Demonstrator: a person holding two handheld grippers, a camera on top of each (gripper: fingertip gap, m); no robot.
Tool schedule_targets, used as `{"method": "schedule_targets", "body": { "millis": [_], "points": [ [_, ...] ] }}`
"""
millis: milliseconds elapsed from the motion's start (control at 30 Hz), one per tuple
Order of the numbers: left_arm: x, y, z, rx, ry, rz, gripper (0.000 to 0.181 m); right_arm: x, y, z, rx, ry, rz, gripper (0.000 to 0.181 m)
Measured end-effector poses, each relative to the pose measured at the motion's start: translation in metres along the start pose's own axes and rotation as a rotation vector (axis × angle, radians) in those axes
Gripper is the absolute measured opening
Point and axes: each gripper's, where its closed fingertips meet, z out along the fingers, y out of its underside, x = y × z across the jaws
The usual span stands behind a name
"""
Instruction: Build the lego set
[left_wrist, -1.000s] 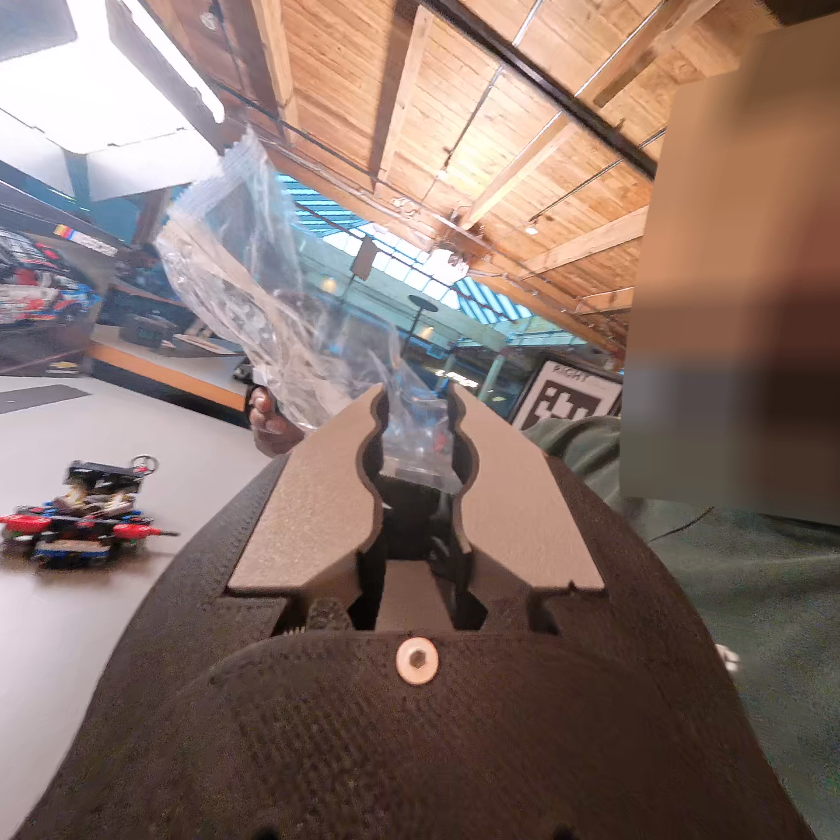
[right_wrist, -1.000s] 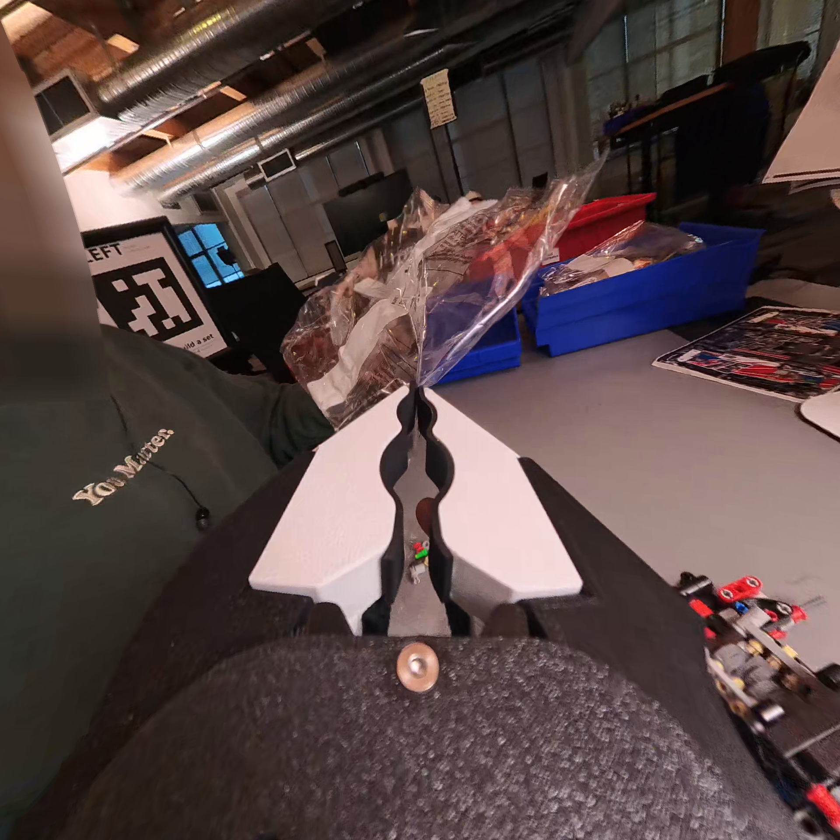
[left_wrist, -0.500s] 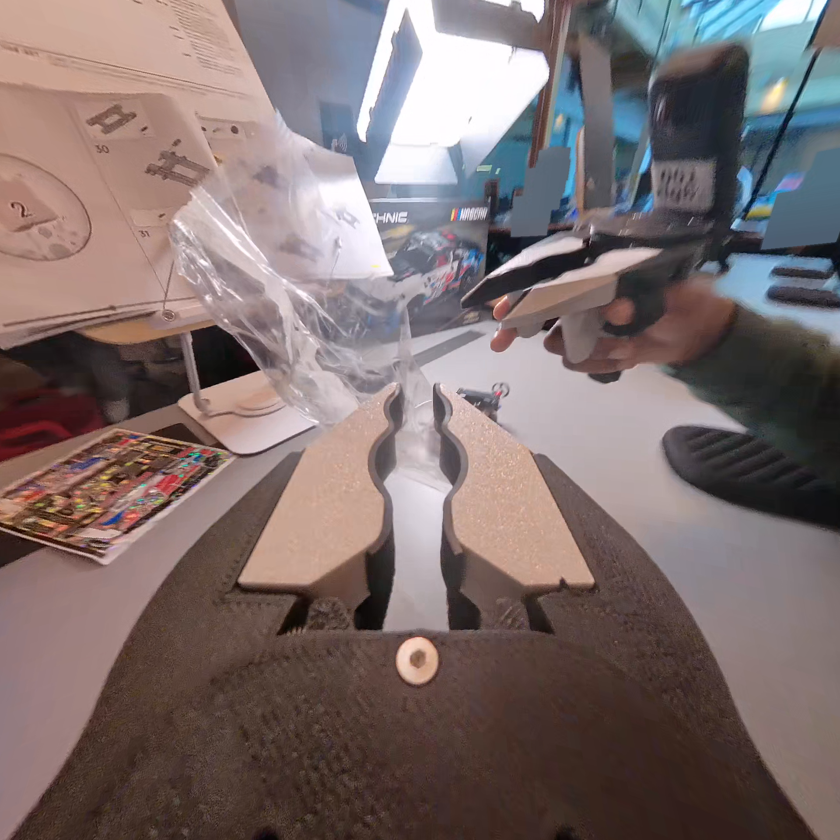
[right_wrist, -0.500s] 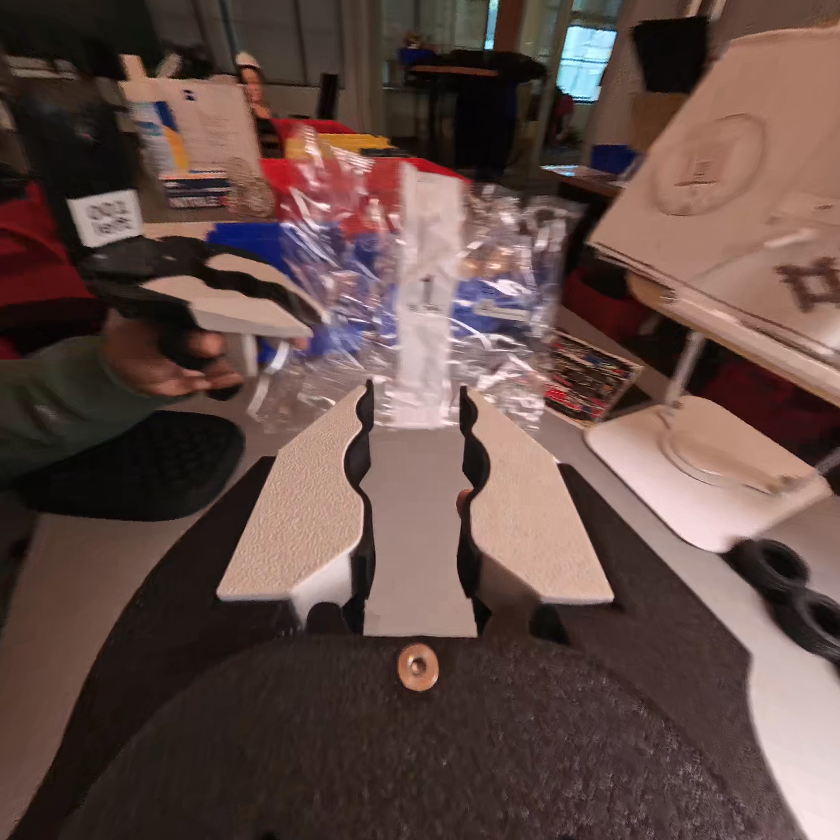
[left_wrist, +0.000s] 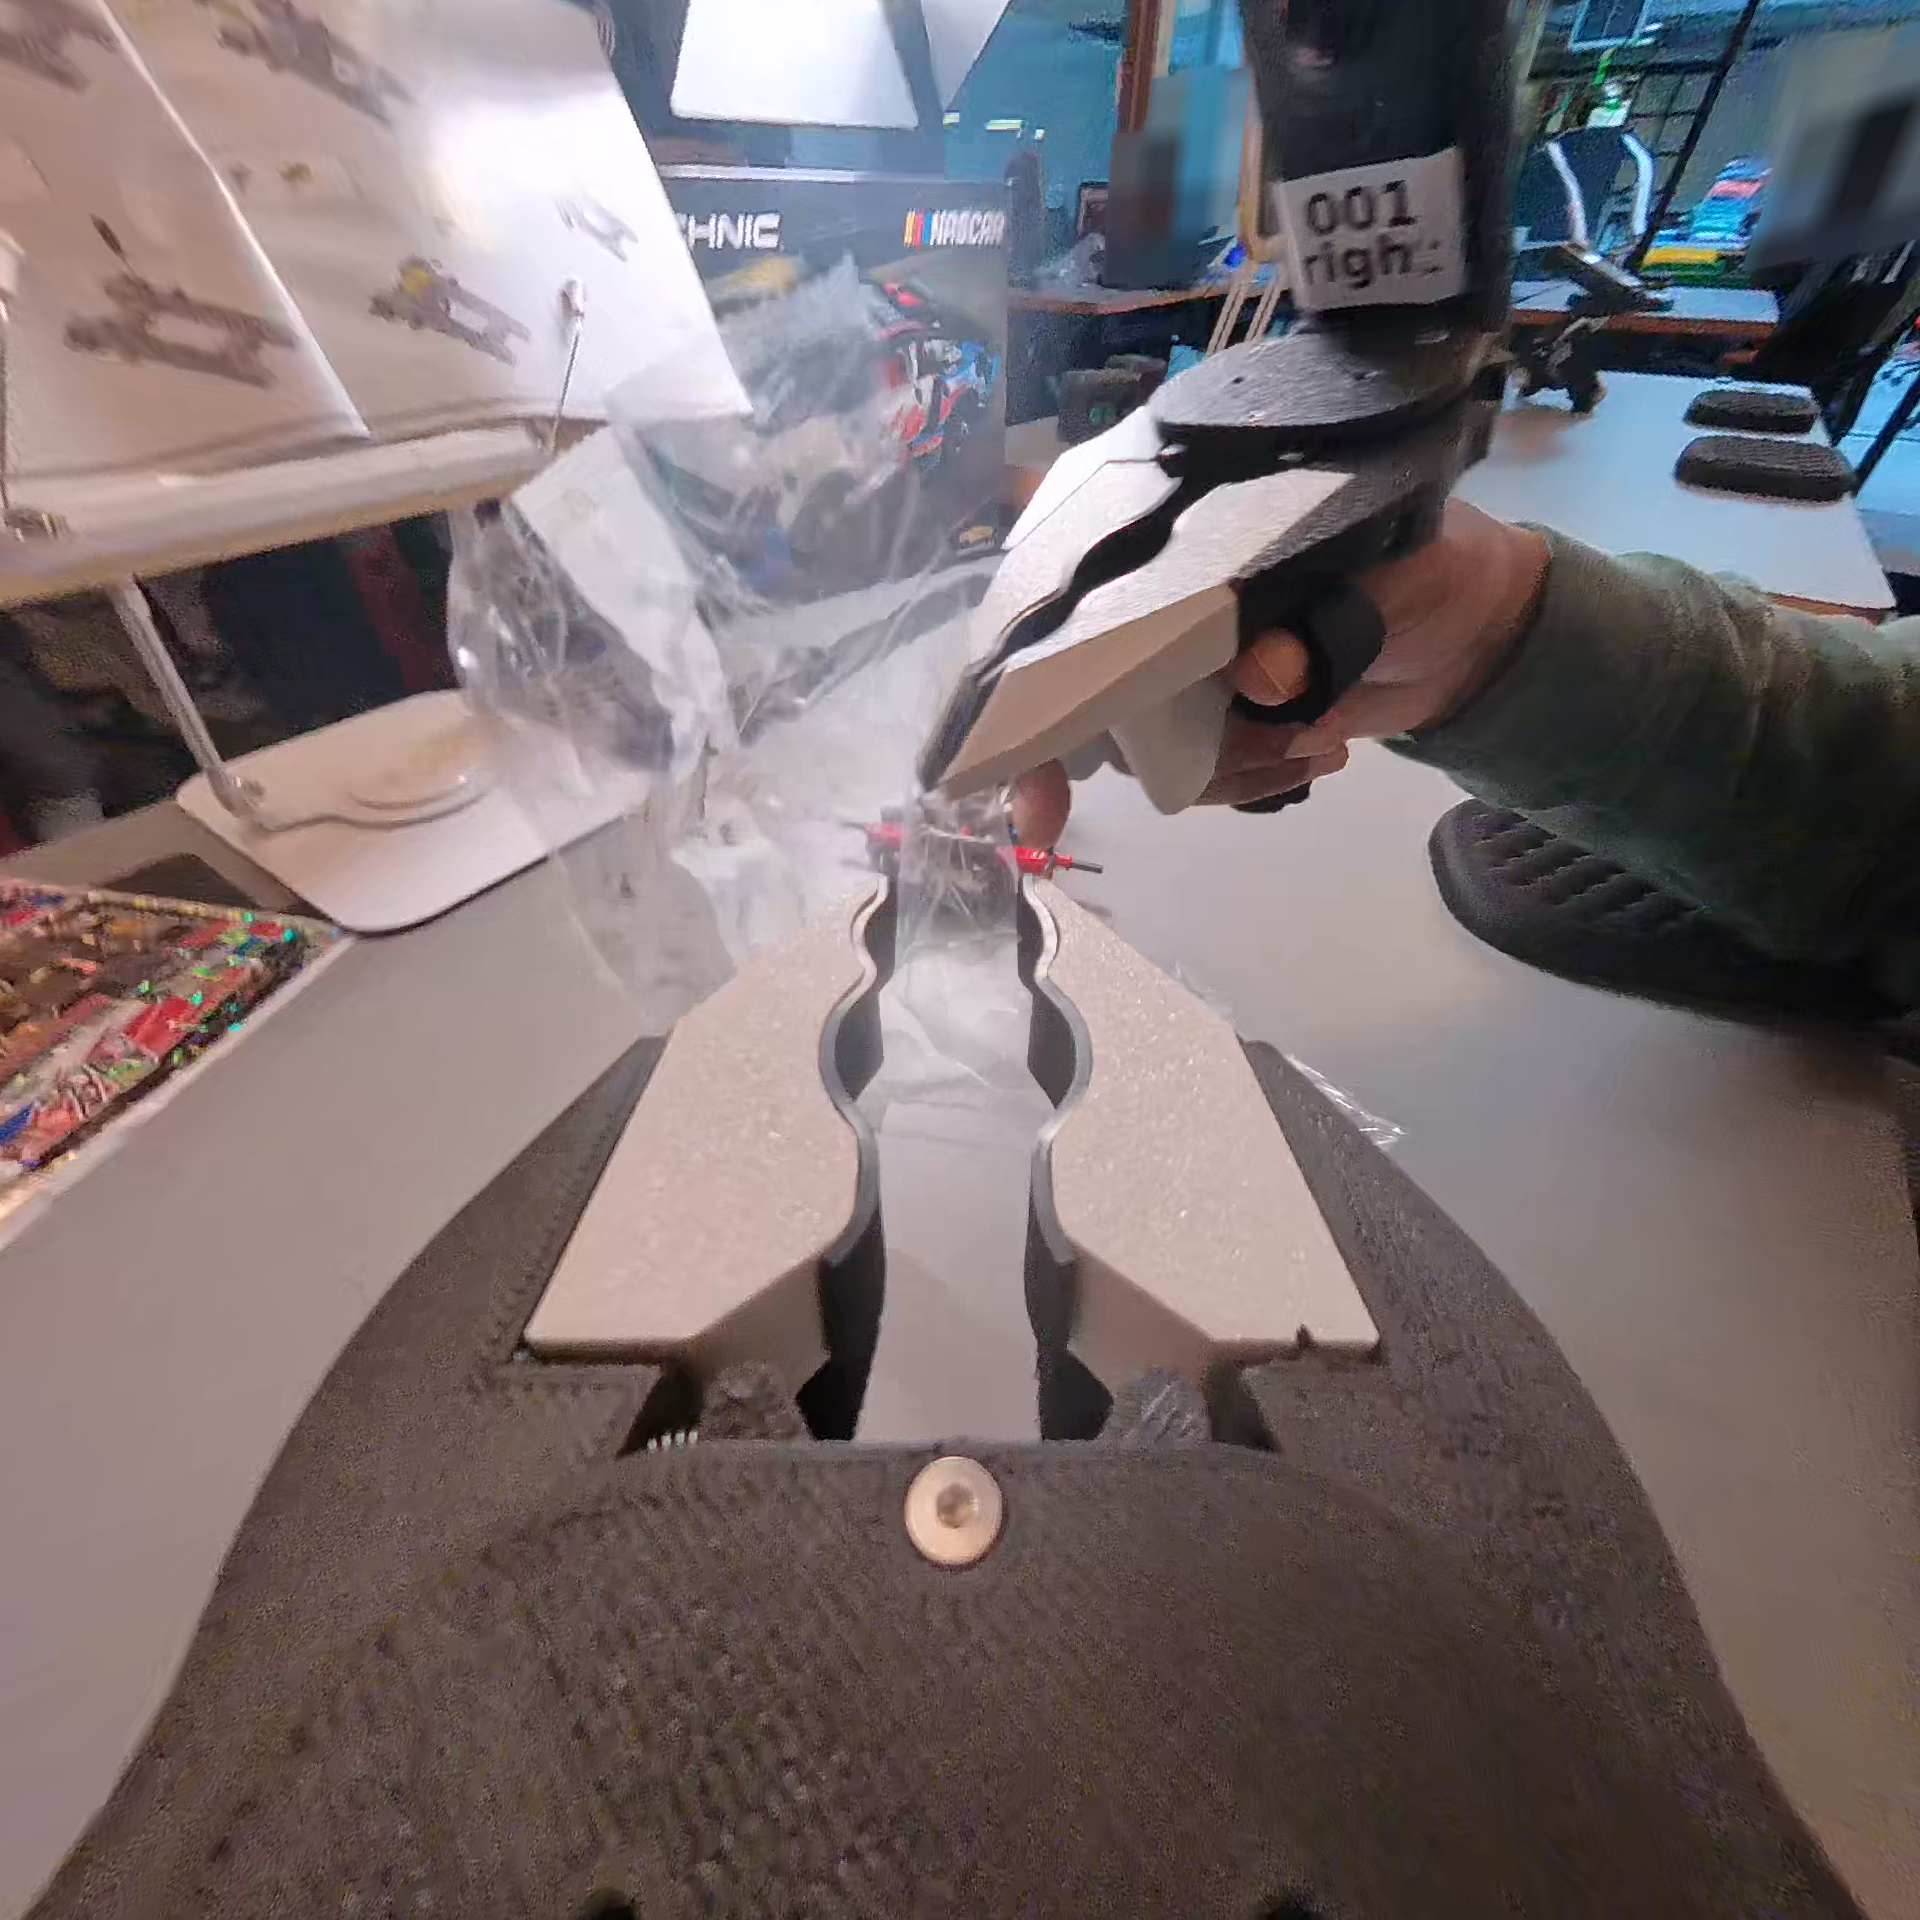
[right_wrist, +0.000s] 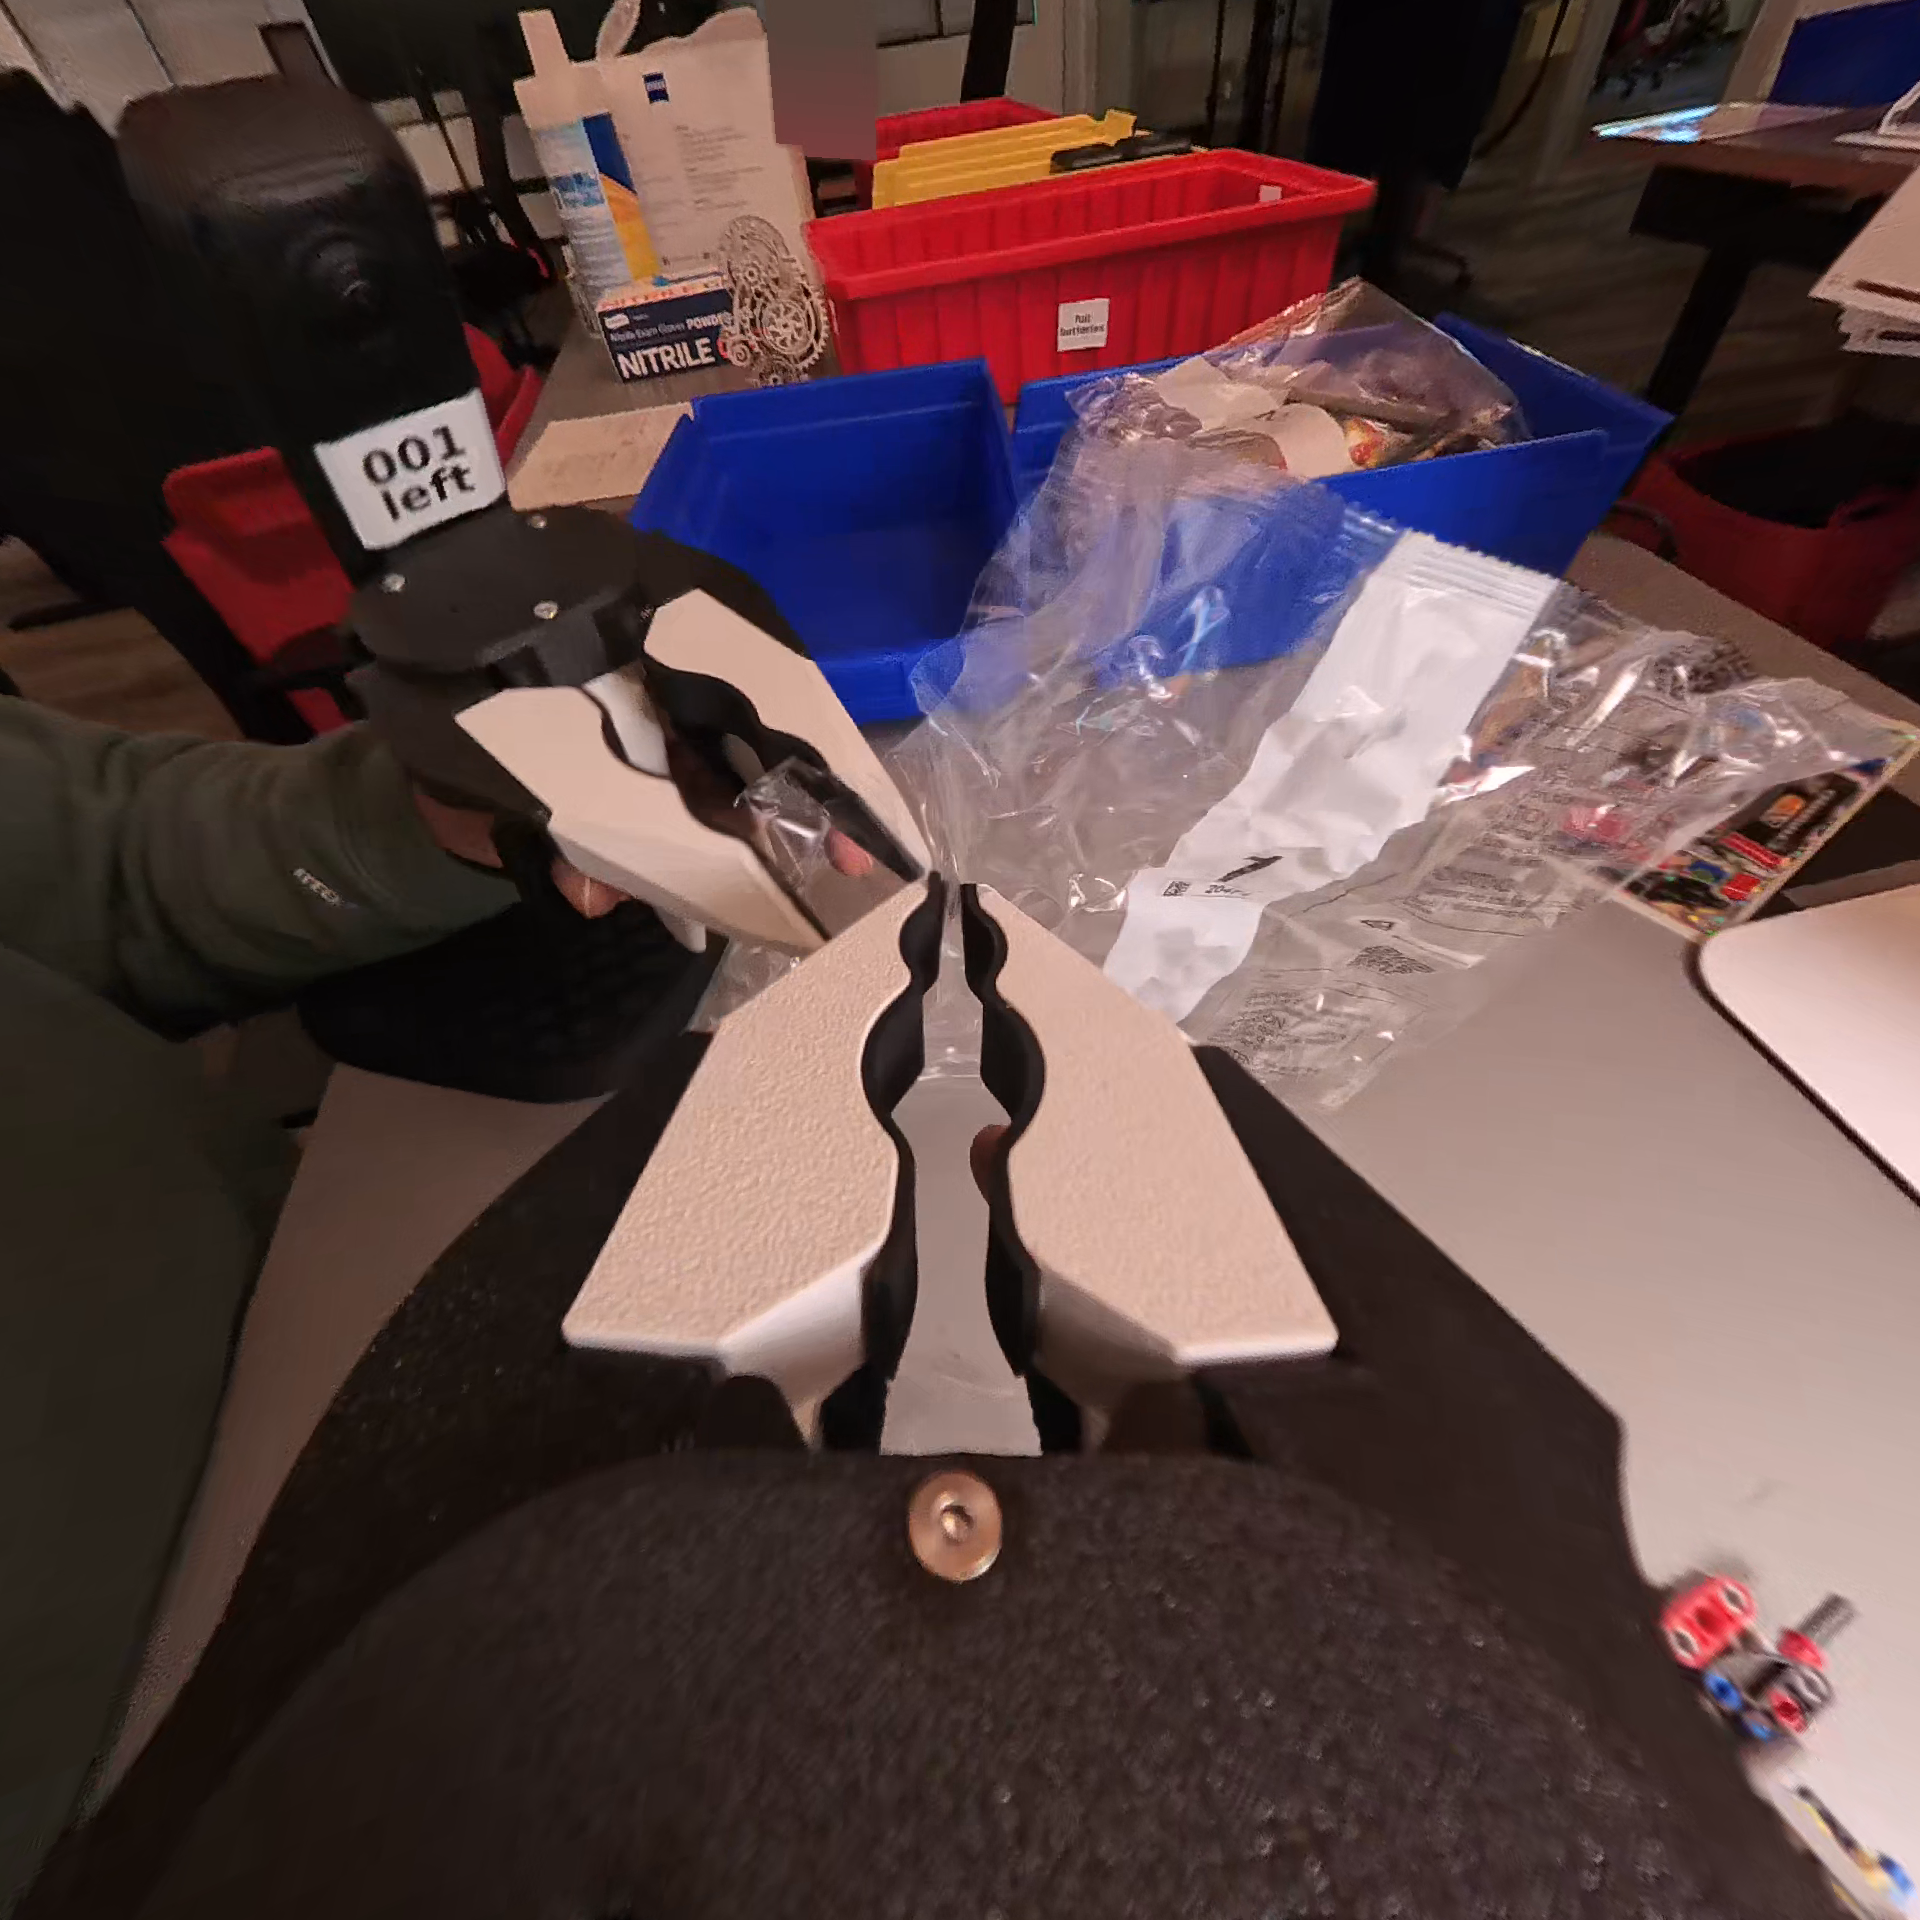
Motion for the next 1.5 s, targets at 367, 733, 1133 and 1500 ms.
{"method": "schedule_targets", "body": {
  "millis": [367,733,1133,1500],
  "points": [
    [-0.072,0.009,-0.018,0.017,-0.333,-0.176,0.000,0.017,0.029,-0.003,-0.049,0.048,0.075,0.000],
    [-0.059,-0.004,-0.016,-0.044,-0.336,0.015,0.000,0.009,0.084,-0.046,-0.451,-0.008,-0.108,0.024],
    [-0.028,-0.025,-0.012,-0.200,-0.065,0.083,0.000,0.001,0.166,-0.071,-0.690,-0.054,-0.058,0.000],
    [0.031,-0.039,-0.026,-0.569,0.504,0.128,0.000,-0.076,-0.022,-0.121,-0.354,-0.311,-0.502,0.000]
  ]
}}
